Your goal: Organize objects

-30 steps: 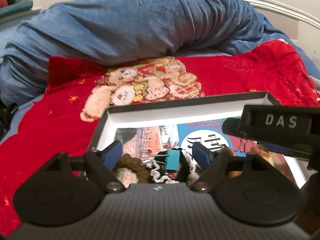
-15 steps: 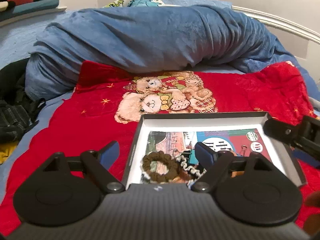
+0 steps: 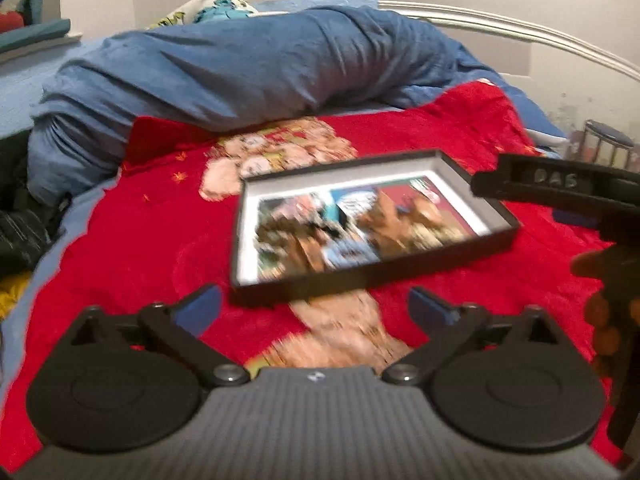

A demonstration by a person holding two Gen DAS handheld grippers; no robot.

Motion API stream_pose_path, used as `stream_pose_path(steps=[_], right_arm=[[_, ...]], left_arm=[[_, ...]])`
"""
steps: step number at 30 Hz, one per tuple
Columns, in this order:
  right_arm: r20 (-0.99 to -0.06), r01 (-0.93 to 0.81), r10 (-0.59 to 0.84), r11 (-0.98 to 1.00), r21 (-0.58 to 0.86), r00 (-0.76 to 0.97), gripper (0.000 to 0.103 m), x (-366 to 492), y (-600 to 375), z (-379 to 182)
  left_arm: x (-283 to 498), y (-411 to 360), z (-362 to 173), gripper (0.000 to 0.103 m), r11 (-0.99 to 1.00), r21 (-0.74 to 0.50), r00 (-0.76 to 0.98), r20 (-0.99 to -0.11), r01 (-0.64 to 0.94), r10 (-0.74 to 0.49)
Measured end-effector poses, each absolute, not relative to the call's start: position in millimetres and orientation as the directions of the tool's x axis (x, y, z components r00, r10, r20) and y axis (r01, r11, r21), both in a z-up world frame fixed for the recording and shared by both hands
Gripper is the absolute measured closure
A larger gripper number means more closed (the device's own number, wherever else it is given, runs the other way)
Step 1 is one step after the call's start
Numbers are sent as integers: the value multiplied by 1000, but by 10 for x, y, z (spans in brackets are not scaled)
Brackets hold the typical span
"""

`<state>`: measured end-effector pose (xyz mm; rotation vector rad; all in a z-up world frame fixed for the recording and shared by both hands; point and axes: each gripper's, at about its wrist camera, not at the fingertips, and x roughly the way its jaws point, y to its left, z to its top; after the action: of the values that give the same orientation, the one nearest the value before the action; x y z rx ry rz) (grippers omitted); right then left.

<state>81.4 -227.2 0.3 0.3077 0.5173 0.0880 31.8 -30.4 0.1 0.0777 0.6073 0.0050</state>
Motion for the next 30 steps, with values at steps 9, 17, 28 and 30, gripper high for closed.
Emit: stream_pose_path(steps=[9, 17, 28, 30], right_arm=[[-594, -2, 29, 999, 46, 804, 0, 590, -2173, -433], [-686, -144, 100, 989, -8, 721, 0, 681, -1926, -907], [-643, -103, 90, 995, 17, 760, 0, 572, -1973, -984], [-643, -103, 87, 995, 13, 761, 0, 593, -1965, -978]], left_arm=[[149, -557, -395, 0, 996, 44, 805, -592, 81, -39], [403, -318, -694, 0, 996, -22, 728, -684, -83, 46], [347, -189, -1007, 0, 996, 2, 764, -641, -87, 68], [335, -193, -1011, 0, 997, 3, 770, -635, -80, 64]])
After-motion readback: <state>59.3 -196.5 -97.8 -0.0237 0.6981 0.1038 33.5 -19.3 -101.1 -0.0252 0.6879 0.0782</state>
